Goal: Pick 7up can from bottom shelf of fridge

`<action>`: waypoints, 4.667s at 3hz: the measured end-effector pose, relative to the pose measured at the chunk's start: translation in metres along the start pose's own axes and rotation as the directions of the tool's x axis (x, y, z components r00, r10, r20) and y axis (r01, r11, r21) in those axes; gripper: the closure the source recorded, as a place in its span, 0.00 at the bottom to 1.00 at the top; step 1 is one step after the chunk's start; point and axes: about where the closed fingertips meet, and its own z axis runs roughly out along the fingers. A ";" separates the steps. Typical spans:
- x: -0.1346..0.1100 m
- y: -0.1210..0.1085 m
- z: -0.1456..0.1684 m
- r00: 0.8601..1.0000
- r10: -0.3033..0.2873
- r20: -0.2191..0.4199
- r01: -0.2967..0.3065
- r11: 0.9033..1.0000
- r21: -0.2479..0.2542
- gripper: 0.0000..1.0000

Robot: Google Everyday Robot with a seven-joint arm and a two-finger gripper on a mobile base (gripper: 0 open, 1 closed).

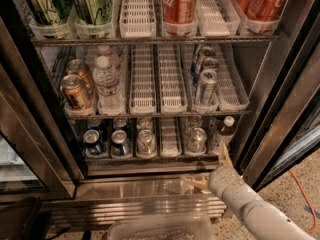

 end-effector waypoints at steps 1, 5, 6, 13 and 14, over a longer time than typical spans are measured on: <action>0.011 0.002 0.003 0.994 0.100 0.053 -0.100 0.995 -0.005 0.00; 0.023 -0.006 0.026 0.992 0.082 0.094 -0.095 0.986 0.137 0.36; 0.024 -0.010 0.030 0.991 0.072 0.115 -0.092 0.979 0.180 0.41; 0.021 -0.039 0.088 0.973 0.106 0.205 -0.166 0.937 0.307 0.35; 0.024 -0.043 0.093 0.971 0.126 0.202 -0.186 0.931 0.313 0.54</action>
Offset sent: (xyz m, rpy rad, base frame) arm 0.0022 -0.0041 -0.0052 0.0845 -0.0087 -0.0041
